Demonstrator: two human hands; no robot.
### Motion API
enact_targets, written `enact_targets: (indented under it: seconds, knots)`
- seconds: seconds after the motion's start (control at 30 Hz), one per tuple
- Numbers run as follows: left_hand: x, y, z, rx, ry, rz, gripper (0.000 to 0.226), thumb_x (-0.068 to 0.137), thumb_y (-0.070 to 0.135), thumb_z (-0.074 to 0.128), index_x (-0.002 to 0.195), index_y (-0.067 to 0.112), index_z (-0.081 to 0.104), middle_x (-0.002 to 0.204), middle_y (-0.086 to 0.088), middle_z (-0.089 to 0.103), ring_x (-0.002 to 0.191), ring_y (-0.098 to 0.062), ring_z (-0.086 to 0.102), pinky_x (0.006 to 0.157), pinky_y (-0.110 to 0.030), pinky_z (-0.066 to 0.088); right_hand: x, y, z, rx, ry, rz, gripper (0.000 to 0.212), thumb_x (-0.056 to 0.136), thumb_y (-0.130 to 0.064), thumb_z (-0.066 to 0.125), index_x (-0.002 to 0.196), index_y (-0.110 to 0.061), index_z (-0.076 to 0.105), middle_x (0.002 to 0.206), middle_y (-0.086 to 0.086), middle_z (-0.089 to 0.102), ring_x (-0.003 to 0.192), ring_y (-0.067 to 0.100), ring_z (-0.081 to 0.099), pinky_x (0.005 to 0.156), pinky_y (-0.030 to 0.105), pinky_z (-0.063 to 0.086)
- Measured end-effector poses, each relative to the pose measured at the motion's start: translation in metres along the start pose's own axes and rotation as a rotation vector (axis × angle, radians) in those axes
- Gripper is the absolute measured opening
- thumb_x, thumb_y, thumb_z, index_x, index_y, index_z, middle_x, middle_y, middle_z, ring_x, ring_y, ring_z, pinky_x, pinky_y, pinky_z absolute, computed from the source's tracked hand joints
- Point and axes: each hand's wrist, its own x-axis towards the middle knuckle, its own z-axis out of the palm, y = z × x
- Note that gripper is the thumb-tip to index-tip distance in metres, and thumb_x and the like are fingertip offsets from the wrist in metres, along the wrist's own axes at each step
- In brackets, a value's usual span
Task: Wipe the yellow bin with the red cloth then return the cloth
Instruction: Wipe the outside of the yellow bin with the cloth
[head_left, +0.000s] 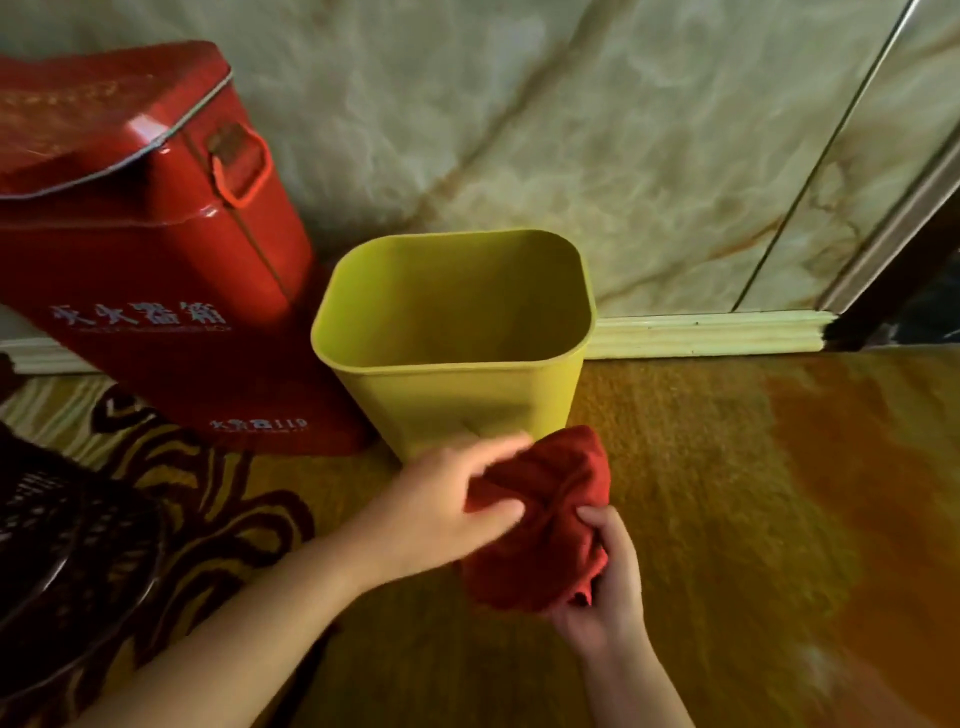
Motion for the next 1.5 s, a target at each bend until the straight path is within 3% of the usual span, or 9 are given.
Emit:
enact_targets:
  seconds: [0.07,0.23,0.43,0.67,0.77,0.93,1.03,1.27,1.5]
  knots:
    - [-0.007,-0.031,-0.037,0.453,0.309,0.127,0.063,0.079,0.035,0.057,0.137,0.027,0.035,0.141,0.015,0.035,0.130,0.005,0.030,0.110,-0.015,0.021,0.004,0.003,-0.003,0.000,0.010,-0.068,0.033,0.071,-0.020,0.049,0.087,-0.007,0.075,0.088,0.017,0.074,0.081,0.031,0.071,0.075,0.042,0.058]
    - [0.007,-0.086,-0.087,0.943,0.284,-0.024,0.062,0.076,0.027,0.065,0.132,0.018,0.040,0.134,-0.006,0.053,0.127,-0.021,0.045,0.112,-0.045,0.019,-0.001,-0.006,-0.014,0.072,0.055,-0.167,0.030,0.078,-0.020,0.045,0.076,-0.012,0.074,0.073,0.010,0.074,0.067,0.025,0.071,0.063,0.040,0.060]
    - [0.033,-0.067,-0.089,0.552,0.434,0.036,0.009,0.074,0.020,0.067,0.081,0.015,0.067,0.077,-0.006,0.070,0.075,-0.028,0.061,0.064,-0.030,0.038,-0.026,-0.021,-0.031,0.067,0.105,-0.274,0.033,0.085,-0.023,0.042,0.077,-0.017,0.073,0.077,0.006,0.074,0.070,0.021,0.072,0.067,0.039,0.059]
    - [0.036,-0.047,-0.093,0.254,0.555,0.010,0.012,0.069,0.015,0.069,0.081,0.011,0.070,0.083,-0.007,0.073,0.080,-0.018,0.064,0.071,-0.025,0.042,-0.051,-0.047,-0.035,0.211,-0.072,-0.351,0.035,0.076,-0.016,0.047,0.099,-0.002,0.070,0.098,0.024,0.070,0.092,0.037,0.067,0.062,0.061,0.051]
    - [0.029,-0.051,-0.088,0.102,0.561,-0.086,0.022,0.071,0.014,0.070,0.091,0.008,0.070,0.093,-0.006,0.072,0.092,-0.018,0.065,0.082,-0.027,0.048,-0.063,-0.060,-0.034,0.128,-0.004,-0.427,0.064,0.043,-0.027,0.066,0.106,-0.018,0.069,0.090,0.000,0.076,0.083,0.017,0.072,0.069,0.038,0.059]
    - [0.025,-0.038,-0.078,0.315,0.479,0.066,0.034,0.073,0.017,0.068,0.107,0.017,0.061,0.102,-0.002,0.070,0.095,-0.021,0.064,0.078,-0.020,0.041,-0.056,-0.062,-0.043,0.213,-0.013,-0.430,0.041,0.082,-0.015,0.035,0.100,-0.004,0.070,0.098,0.021,0.071,0.097,0.032,0.066,0.079,0.048,0.055]
    - [0.025,-0.033,-0.072,0.826,0.313,0.271,0.069,0.072,0.017,0.071,0.132,0.031,0.039,0.131,-0.011,0.051,0.110,-0.031,0.056,0.088,-0.042,0.048,-0.052,-0.062,-0.034,-0.002,0.114,-0.534,0.043,0.082,-0.016,0.035,0.083,-0.019,0.077,0.089,0.003,0.076,0.080,0.020,0.073,0.059,0.038,0.060]
    - [0.027,-0.048,-0.070,1.316,0.089,0.197,0.109,0.049,0.055,0.075,0.140,0.035,0.019,0.154,-0.013,-0.006,0.140,-0.035,0.008,0.090,-0.054,0.039,0.004,-0.038,0.013,-0.692,0.148,-0.816,0.062,0.070,-0.021,0.046,0.116,-0.061,0.047,0.130,0.006,0.055,0.119,0.037,0.051,0.090,0.060,0.049]
    - [0.056,-0.047,-0.068,1.124,0.256,0.085,0.118,0.042,0.061,0.074,0.140,0.019,0.024,0.150,-0.014,0.028,0.129,-0.029,0.032,0.084,-0.048,0.040,0.096,-0.007,0.026,-1.808,0.361,-1.103,0.061,0.082,-0.069,0.029,0.139,-0.055,0.010,0.158,-0.007,0.001,0.145,0.016,-0.008,0.112,0.065,-0.001]
